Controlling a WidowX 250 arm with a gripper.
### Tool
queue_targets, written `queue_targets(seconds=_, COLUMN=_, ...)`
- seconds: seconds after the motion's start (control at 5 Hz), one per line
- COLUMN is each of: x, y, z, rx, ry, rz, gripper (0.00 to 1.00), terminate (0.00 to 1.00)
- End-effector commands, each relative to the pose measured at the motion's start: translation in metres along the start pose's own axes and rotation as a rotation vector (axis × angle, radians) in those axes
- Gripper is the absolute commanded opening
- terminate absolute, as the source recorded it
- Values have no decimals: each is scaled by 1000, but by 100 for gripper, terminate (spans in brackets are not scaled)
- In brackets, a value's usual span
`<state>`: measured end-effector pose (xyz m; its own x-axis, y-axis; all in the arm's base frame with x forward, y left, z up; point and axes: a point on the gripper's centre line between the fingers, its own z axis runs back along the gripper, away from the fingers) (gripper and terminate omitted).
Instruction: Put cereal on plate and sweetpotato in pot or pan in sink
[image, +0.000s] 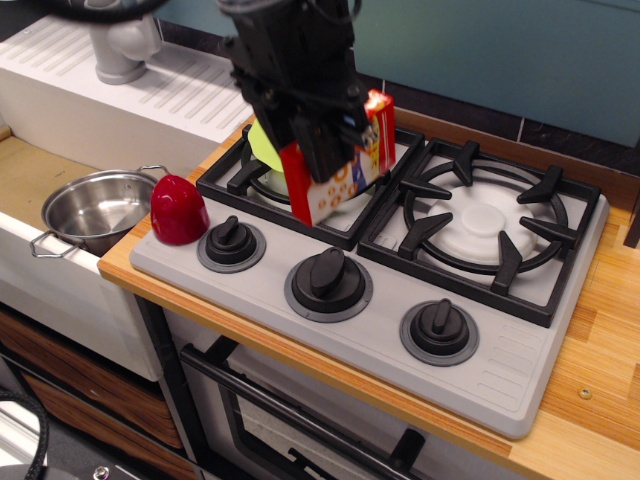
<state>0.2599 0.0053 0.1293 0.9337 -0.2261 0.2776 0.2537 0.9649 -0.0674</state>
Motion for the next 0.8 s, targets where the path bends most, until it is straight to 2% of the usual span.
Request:
queue_targets(seconds=0.0, x=31, y=24, z=4, rx=12, ry=-66, rz=-65, gripper=0, terminate=0)
queue_targets(seconds=0.6, x=70, y=51, z=-6, rx=2, ry=-71, rz=-116, gripper=0, terminate=0)
